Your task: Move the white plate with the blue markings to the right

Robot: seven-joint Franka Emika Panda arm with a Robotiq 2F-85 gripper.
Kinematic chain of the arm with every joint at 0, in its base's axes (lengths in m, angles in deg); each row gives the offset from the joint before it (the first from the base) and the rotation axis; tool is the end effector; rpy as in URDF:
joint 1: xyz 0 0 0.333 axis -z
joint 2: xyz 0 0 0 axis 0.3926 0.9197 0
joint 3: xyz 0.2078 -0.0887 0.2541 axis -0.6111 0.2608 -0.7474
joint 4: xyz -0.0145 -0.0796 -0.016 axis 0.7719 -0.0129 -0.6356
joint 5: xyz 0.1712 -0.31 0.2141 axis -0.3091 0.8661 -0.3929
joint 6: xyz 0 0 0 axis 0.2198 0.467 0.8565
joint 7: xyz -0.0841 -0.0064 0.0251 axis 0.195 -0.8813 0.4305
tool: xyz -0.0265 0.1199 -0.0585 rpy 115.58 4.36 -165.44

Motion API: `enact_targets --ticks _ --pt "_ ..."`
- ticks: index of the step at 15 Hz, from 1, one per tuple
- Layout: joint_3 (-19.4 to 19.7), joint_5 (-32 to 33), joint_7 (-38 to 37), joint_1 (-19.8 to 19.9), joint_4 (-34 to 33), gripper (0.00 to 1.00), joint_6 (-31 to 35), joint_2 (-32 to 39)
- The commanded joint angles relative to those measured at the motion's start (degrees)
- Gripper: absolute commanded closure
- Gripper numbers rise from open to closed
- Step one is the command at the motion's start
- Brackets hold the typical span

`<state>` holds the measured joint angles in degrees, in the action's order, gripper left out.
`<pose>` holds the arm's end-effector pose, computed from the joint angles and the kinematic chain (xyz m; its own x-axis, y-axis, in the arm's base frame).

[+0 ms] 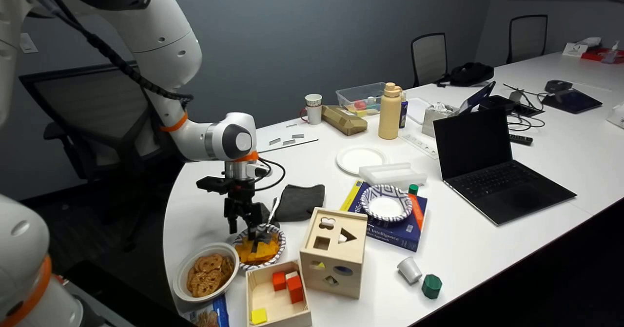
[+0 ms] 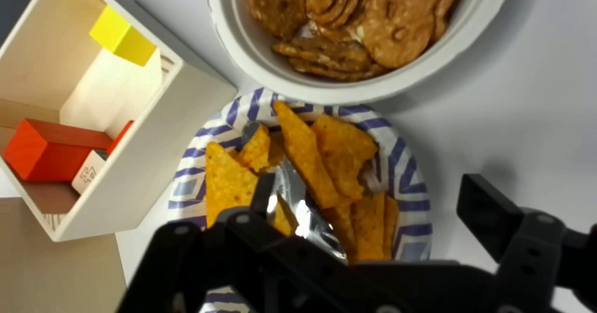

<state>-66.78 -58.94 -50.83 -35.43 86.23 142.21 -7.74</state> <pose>0.4520 0.0330 0.0393 0.8726 -0.2827 -0.3983 -0.1562 -0.9342 0.3208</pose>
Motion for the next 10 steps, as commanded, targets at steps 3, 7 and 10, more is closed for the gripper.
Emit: enact_targets --ticks 3,7,10 --pt "0.02 -0.01 -0.27 -0.06 -0.13 0.0 -1.87 -0.05" --pt "0.2 -0.11 -0.3 0.14 -0.53 0.0 -1.4 0.82" --pt "0.62 0.01 -0.69 0.12 -0.72 0.0 -1.35 1.04"
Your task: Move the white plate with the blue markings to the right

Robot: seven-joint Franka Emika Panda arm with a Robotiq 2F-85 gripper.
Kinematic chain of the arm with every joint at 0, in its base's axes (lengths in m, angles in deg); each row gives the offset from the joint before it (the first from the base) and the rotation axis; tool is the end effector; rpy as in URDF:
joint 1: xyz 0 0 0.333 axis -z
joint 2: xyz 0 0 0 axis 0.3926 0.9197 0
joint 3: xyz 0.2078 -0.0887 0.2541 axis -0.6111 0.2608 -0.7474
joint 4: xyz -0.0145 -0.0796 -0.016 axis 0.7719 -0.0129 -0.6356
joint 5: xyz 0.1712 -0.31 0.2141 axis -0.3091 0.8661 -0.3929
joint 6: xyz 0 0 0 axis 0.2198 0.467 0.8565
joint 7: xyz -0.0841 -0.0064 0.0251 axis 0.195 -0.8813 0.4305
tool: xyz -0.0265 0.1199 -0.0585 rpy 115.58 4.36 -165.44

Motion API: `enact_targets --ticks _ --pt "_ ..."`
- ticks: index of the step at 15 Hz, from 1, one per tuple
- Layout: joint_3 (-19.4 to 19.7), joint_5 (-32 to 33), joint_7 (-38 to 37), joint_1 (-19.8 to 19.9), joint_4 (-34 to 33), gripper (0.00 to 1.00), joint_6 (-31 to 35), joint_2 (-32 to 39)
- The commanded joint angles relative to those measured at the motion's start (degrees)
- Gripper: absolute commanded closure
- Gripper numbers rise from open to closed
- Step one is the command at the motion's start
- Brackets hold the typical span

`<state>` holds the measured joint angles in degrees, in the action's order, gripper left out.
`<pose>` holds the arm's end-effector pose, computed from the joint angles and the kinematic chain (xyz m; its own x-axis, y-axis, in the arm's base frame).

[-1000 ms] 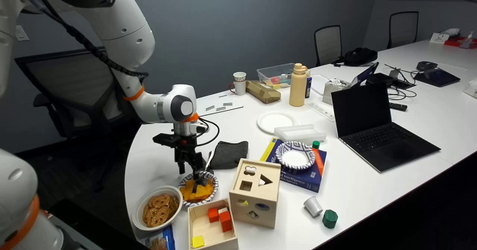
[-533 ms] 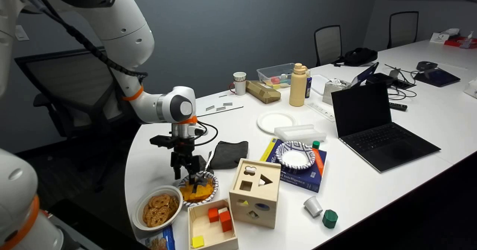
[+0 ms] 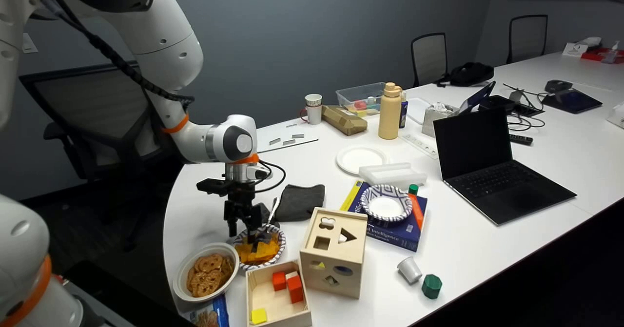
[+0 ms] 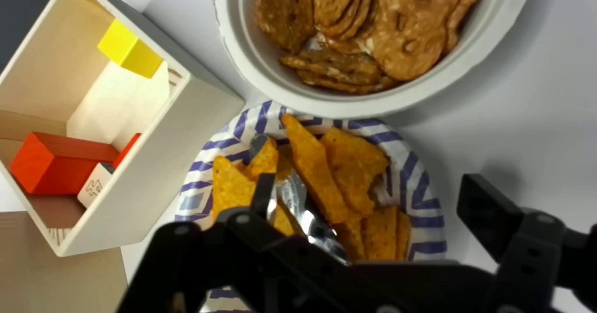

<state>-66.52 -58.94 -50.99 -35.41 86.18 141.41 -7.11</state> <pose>0.4474 0.0292 0.0346 0.8614 -0.2934 -0.4147 -0.1563 -0.9298 0.3333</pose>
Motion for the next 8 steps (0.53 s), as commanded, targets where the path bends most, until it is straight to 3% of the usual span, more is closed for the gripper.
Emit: enact_targets --ticks 1,8 --pt "0.6 0.14 -0.72 0.04 -0.87 0.0 -0.62 0.5" --pt "2.17 0.55 -1.86 -0.09 -3.36 0.0 -2.07 1.59"
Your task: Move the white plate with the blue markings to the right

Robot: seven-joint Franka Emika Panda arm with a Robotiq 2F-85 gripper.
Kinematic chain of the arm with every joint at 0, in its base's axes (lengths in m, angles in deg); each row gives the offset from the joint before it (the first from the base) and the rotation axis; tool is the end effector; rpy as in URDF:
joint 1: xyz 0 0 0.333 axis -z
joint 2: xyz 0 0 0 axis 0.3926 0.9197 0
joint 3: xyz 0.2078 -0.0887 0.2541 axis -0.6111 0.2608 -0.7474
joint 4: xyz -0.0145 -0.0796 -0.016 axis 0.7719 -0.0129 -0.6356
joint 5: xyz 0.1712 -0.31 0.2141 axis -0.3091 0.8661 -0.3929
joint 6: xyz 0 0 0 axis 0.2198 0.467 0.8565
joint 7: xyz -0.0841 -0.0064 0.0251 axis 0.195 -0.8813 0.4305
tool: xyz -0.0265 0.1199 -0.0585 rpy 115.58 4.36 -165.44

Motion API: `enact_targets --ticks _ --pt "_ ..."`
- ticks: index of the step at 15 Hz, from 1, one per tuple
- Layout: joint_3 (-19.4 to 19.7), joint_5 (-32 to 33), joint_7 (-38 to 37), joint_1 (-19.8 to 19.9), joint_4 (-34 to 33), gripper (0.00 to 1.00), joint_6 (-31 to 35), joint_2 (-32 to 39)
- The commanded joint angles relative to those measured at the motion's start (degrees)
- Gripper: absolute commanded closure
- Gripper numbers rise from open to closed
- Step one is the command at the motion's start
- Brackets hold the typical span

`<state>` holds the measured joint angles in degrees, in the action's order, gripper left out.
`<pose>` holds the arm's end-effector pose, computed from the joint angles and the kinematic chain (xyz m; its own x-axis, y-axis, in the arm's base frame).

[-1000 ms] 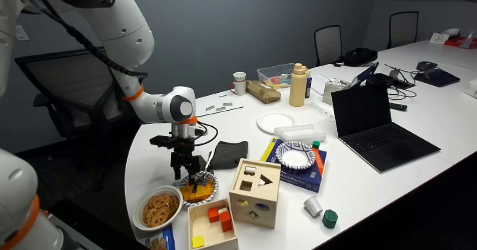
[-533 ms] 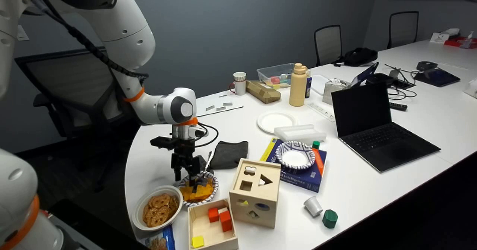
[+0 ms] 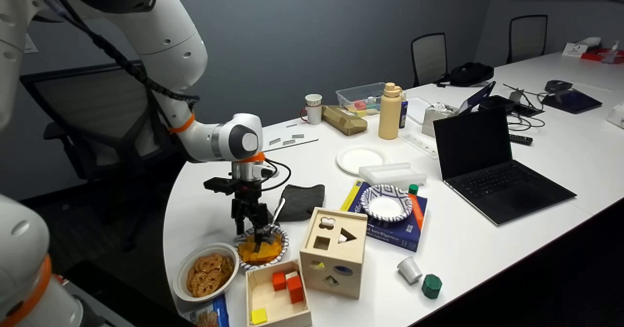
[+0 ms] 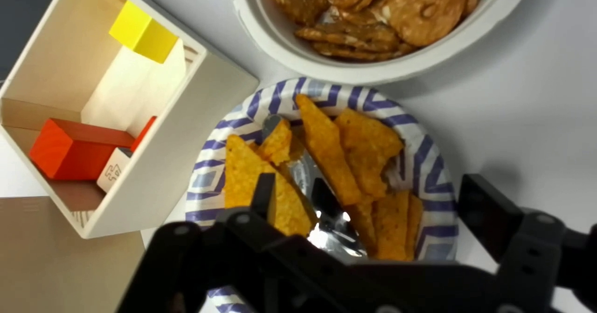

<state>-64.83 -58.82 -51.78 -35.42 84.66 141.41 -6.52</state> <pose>0.4600 0.0146 0.0364 0.8606 -0.3300 -0.3878 -0.1934 -0.9164 0.3505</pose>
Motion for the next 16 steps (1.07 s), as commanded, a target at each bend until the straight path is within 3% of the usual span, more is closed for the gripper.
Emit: enact_targets --ticks 1,16 --pt "0.54 0.36 -1.09 -0.04 -2.04 0.0 -2.09 1.18" --pt "3.17 0.77 -4.56 -0.02 -5.05 0.0 -3.15 2.74"
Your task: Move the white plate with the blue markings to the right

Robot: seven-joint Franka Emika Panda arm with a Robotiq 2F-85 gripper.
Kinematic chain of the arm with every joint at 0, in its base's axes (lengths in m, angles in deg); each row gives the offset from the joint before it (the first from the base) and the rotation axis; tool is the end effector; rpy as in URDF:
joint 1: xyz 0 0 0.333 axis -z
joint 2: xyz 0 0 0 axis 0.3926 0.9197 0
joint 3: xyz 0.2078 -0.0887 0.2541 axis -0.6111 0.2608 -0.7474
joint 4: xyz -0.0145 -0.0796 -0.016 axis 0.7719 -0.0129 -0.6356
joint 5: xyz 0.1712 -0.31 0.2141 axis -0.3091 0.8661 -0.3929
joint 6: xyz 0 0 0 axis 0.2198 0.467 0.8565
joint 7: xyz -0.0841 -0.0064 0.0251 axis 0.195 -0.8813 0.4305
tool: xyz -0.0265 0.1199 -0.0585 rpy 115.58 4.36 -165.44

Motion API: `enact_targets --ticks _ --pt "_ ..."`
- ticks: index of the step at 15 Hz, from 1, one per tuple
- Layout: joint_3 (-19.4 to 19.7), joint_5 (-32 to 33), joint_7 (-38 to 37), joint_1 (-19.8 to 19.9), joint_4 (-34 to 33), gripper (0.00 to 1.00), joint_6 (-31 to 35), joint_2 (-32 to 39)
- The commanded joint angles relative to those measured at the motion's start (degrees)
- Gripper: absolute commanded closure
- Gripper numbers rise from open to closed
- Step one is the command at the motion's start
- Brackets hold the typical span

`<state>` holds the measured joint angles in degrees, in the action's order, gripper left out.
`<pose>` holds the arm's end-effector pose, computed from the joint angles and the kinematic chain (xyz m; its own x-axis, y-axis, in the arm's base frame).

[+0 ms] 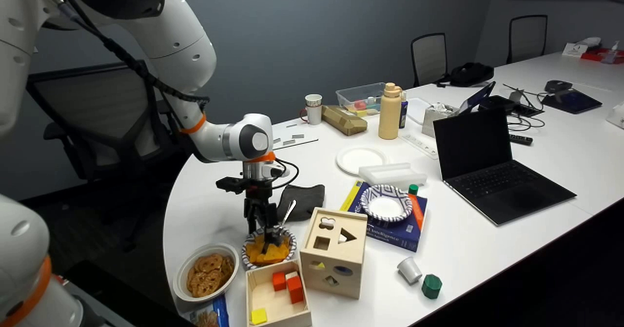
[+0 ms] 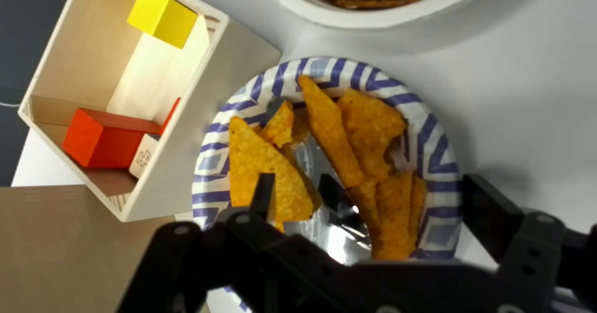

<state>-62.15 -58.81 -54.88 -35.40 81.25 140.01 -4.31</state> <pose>0.4779 -0.0110 0.0332 0.8360 -0.4219 -0.3508 -0.2725 -0.8742 0.4020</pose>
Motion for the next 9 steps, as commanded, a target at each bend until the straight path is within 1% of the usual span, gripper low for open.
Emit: enact_targets --ticks 1,9 --pt "0.62 0.8 -1.69 -0.01 -1.79 0.0 -1.99 0.51" --pt "0.99 0.68 -3.42 0.01 -1.5 0.0 -0.93 -0.81"
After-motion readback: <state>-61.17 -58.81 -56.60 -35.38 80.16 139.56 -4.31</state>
